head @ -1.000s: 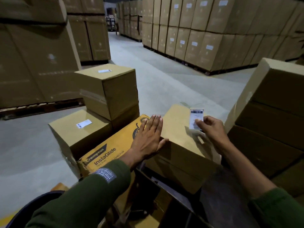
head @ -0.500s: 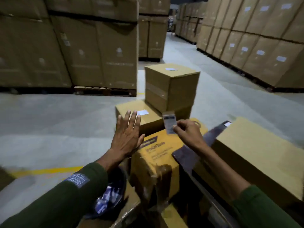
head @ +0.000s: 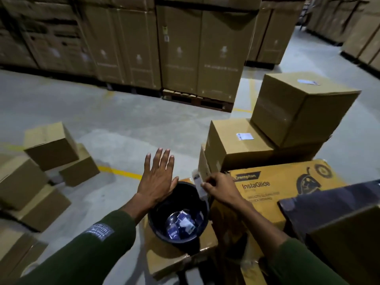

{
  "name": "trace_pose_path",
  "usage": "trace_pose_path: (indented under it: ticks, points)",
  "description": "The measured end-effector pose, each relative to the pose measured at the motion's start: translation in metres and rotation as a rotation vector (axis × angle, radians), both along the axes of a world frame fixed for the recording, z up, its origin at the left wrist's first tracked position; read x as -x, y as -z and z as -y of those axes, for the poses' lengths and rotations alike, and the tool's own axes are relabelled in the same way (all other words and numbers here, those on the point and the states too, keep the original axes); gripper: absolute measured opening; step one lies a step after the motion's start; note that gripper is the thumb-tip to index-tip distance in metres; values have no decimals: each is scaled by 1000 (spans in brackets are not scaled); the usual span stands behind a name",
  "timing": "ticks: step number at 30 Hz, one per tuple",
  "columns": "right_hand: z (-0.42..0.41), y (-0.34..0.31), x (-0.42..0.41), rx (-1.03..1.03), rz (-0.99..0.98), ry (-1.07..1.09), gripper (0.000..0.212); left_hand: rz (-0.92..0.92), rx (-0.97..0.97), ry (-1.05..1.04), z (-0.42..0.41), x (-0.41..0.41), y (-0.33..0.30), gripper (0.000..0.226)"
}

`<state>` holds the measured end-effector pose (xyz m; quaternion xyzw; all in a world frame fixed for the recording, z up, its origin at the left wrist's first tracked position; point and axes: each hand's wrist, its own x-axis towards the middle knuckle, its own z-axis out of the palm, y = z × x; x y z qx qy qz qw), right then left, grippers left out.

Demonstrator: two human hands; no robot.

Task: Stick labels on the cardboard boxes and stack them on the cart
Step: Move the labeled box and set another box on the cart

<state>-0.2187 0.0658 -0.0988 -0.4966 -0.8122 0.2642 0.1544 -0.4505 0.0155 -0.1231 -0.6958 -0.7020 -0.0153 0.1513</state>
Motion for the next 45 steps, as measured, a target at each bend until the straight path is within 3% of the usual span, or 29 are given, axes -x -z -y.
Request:
trace_pose_path:
  ticks: [5, 10, 21, 25, 32, 35, 39, 45]
  points:
    - [1, 6, -12, 49, -7, 11, 18, -1, 27, 22, -3, -7, 8, 72]
    - [2, -15, -66, -70, 15, 107, 15, 17, 8, 159, -27, -54, 1, 71]
    - [34, -90, -235, -393, -6, 521, 11, 62, -137, 727, -84, -274, -61, 73]
    - [57, -102, -287, -443, -16, 661, 22, 69, -175, 914, -76, -345, -81, 70]
    - [124, -87, -360, -407, 295, 835, 25, -53, -87, 1202, -66, -426, -76, 82]
    - [154, -77, -387, -350, 381, 885, 30, -69, -30, 1231, -59, -451, -64, 89]
    - [185, -67, -411, -240, 405, 838, 75, 24, -37, 1157, -59, -477, -58, 86]
    - [177, -58, -447, -277, 466, 817, 62, 15, -73, 1131, -69, -511, -56, 85]
